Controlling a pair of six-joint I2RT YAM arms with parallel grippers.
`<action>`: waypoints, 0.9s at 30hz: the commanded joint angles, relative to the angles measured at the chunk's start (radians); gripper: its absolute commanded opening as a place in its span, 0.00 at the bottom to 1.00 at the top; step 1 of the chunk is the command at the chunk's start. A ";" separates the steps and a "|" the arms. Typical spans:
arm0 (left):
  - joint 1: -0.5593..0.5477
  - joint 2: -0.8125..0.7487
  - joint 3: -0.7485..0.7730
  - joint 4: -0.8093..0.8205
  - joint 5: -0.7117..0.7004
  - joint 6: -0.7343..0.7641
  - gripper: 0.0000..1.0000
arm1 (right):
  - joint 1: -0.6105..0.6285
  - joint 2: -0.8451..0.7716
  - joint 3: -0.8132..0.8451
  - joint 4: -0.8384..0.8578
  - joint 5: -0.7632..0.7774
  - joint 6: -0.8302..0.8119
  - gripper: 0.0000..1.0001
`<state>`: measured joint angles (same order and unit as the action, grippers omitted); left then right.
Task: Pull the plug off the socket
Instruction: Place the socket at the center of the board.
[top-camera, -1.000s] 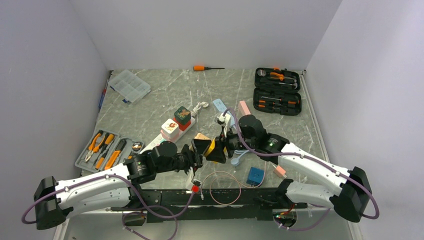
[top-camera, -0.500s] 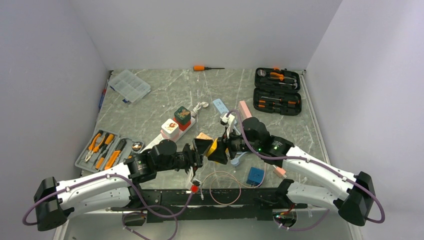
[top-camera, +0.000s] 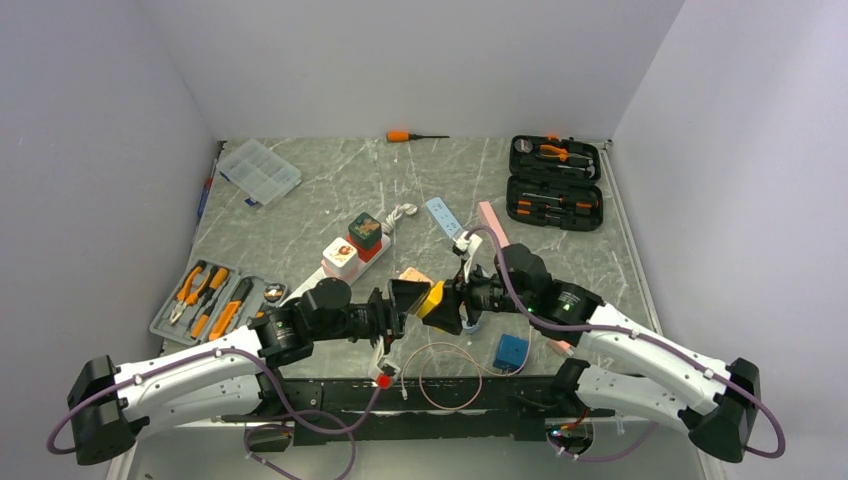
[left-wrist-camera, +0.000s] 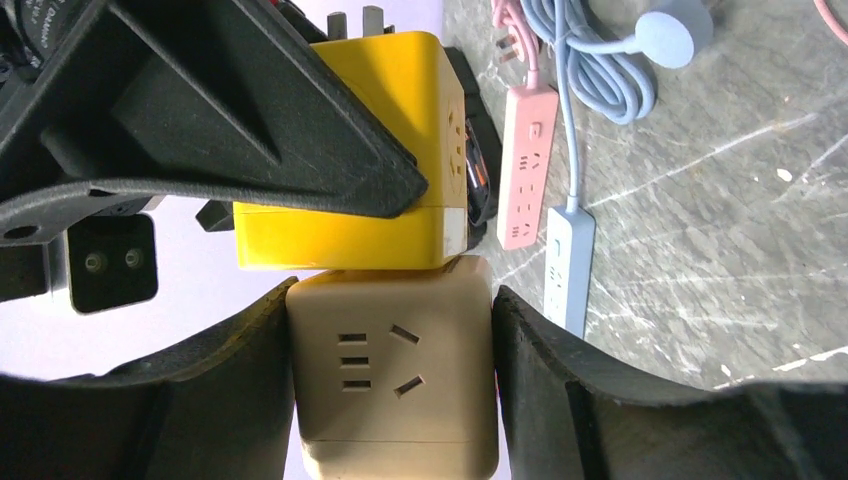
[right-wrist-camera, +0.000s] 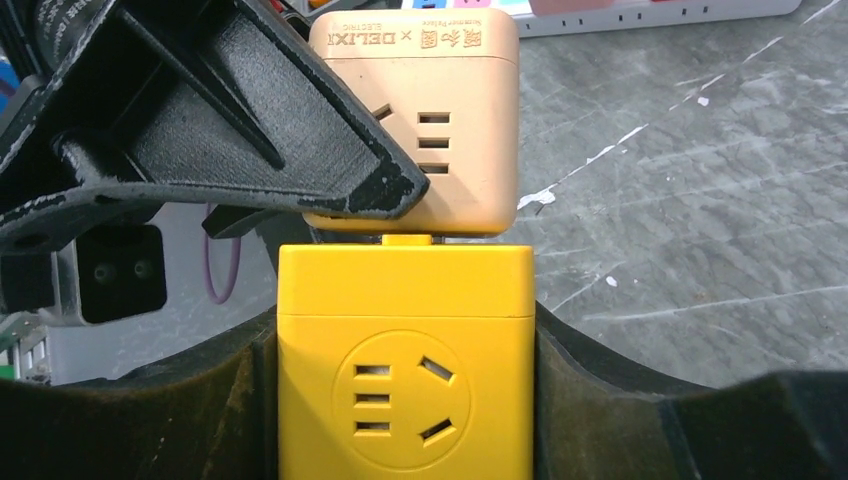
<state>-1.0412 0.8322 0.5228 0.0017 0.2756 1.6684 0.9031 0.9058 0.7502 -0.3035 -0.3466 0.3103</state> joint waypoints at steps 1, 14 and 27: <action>0.143 -0.040 -0.068 -0.244 -0.337 0.051 0.00 | -0.022 -0.163 -0.024 -0.304 -0.030 0.122 0.00; 0.208 -0.046 -0.024 -0.258 -0.322 0.037 0.00 | -0.015 -0.175 0.009 -0.340 0.126 0.150 0.00; 0.167 -0.034 0.039 -0.312 -0.285 -0.062 0.00 | -0.040 0.474 0.095 0.132 0.598 0.109 0.00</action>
<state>-0.8608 0.8154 0.5243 -0.3019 -0.0219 1.6512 0.8719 1.2659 0.7612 -0.3767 0.0666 0.4496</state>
